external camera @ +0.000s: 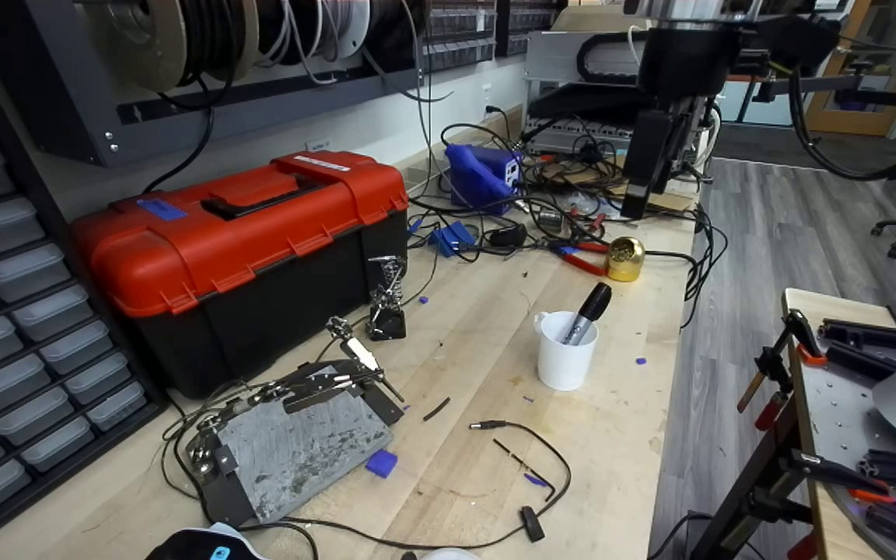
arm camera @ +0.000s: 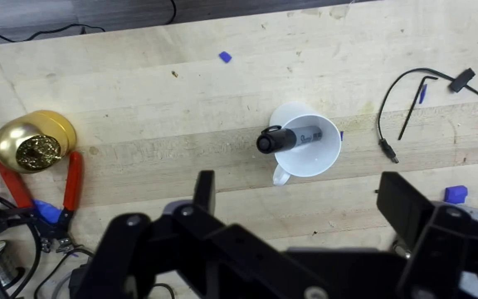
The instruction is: Take the marker out of the white mug
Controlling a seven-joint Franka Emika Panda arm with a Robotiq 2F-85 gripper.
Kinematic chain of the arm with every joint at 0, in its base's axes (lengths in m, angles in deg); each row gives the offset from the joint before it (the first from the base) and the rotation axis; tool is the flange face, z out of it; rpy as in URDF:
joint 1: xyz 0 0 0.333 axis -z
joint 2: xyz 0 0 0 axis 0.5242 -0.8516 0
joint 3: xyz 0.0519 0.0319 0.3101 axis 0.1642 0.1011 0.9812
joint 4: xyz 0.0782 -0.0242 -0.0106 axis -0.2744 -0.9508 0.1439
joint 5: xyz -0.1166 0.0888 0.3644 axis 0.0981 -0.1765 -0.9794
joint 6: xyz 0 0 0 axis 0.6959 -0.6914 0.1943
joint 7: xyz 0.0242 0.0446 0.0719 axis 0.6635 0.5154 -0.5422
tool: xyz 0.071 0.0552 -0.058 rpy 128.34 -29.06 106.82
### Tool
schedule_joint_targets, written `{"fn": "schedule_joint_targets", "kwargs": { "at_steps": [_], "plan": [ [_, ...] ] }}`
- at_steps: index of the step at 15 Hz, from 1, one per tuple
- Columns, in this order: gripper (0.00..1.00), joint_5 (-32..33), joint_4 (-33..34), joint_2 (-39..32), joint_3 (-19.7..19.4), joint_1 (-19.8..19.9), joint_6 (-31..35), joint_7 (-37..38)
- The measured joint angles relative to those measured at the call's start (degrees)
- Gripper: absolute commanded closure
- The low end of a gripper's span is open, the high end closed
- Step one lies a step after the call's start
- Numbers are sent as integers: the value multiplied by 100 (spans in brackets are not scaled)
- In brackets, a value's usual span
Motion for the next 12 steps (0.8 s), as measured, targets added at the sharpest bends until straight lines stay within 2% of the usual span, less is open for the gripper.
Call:
{"fn": "schedule_joint_targets", "kwargs": {
  "at_steps": [4,12],
  "plan": [
    [0,19,-29,-47,-34,-3,-3,-290],
    [0,-3,-73,-189,-509,-131,9,-1848]
  ]
}}
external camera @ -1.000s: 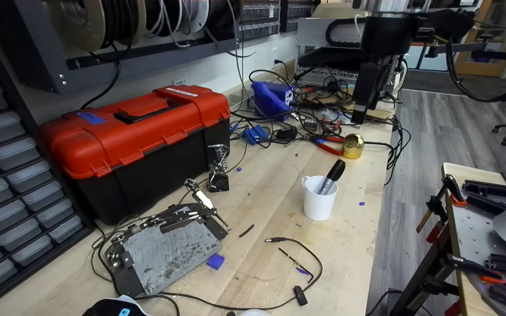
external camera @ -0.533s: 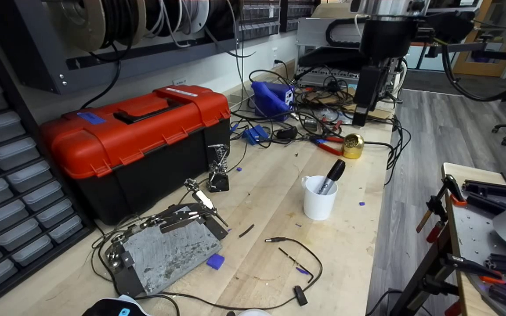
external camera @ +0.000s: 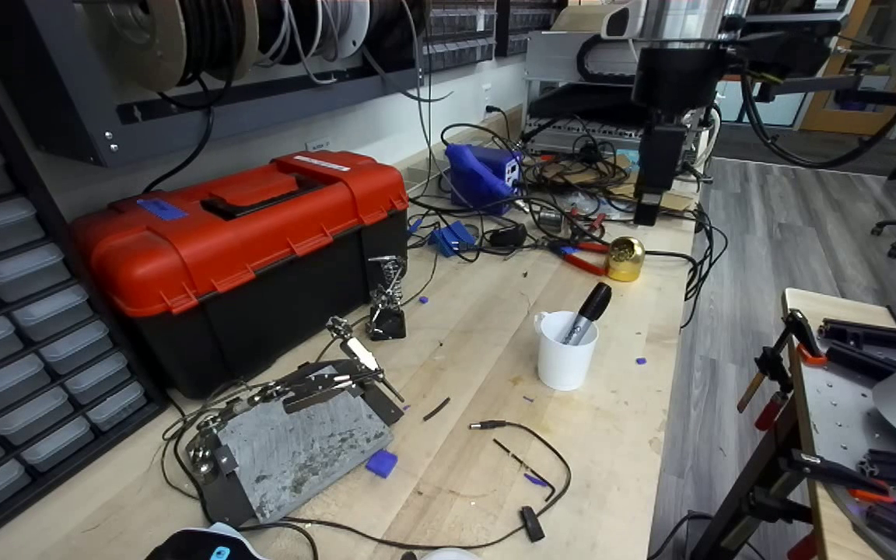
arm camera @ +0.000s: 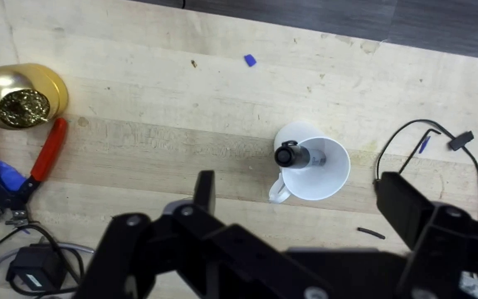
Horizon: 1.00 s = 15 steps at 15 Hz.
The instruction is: Take the marker out of the white mug
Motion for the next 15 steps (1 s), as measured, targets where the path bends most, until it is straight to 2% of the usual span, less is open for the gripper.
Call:
{"fn": "schedule_joint_targets", "kwargs": {
  "at_steps": [6,15],
  "plan": [
    [0,1,0,-160,-97,-131,117,-811],
    [0,6,-1,-951,-98,-211,671,-1373]
  ]
}}
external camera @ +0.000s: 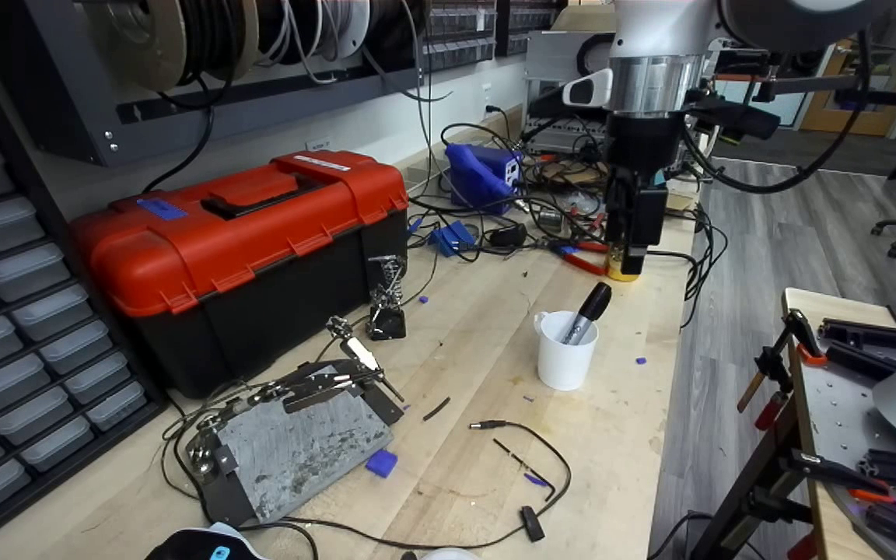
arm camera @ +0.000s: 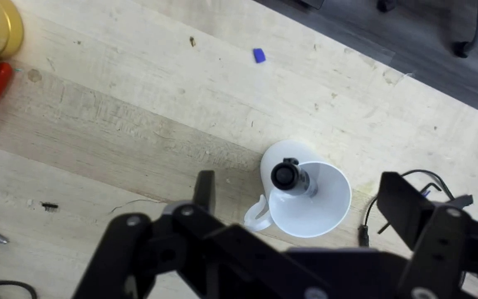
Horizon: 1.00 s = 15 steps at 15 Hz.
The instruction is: Take the marker out of the white mug
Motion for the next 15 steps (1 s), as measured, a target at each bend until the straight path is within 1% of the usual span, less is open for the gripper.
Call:
{"fn": "schedule_joint_targets", "kwargs": {
  "at_steps": [7,15],
  "plan": [
    [0,-31,25,-426,0,-33,283,-303],
    [0,-303,35,-790,0,-40,422,-643]
  ]
}}
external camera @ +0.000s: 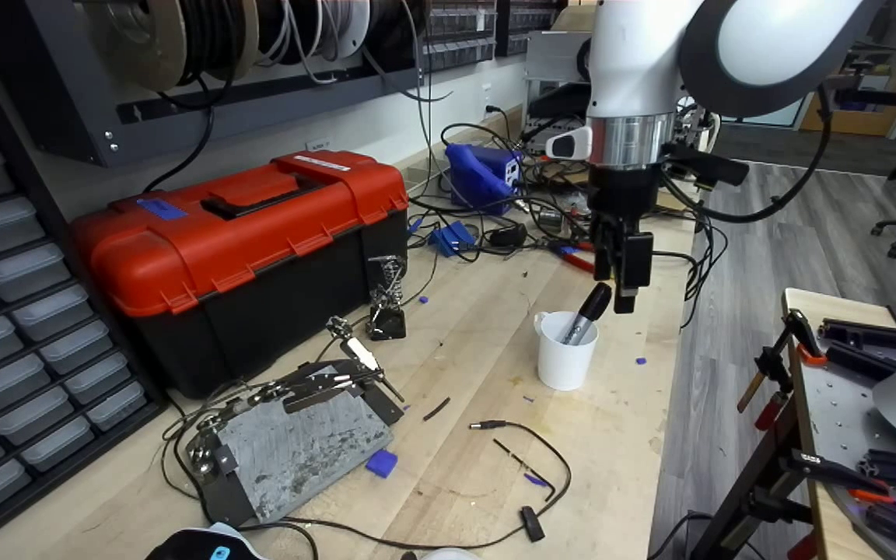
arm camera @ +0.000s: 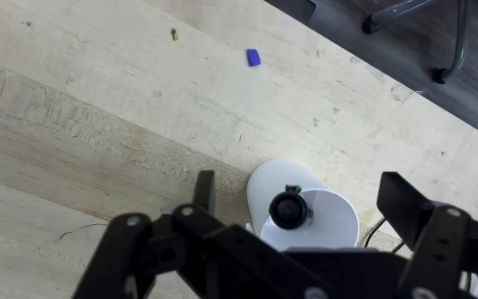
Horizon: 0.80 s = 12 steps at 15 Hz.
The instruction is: Take the marker out of the white mug
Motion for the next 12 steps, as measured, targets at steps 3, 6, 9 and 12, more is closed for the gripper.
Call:
{"fn": "schedule_joint_targets", "kwargs": {
  "at_steps": [3,6,9,12],
  "plan": [
    [0,-89,33,-122,1,0,25,-143],
    [33,-133,128,-248,12,0,58,-227],
    [53,-146,238,-375,30,0,84,-310],
    [72,-147,338,-485,43,0,96,-351]
  ]
}}
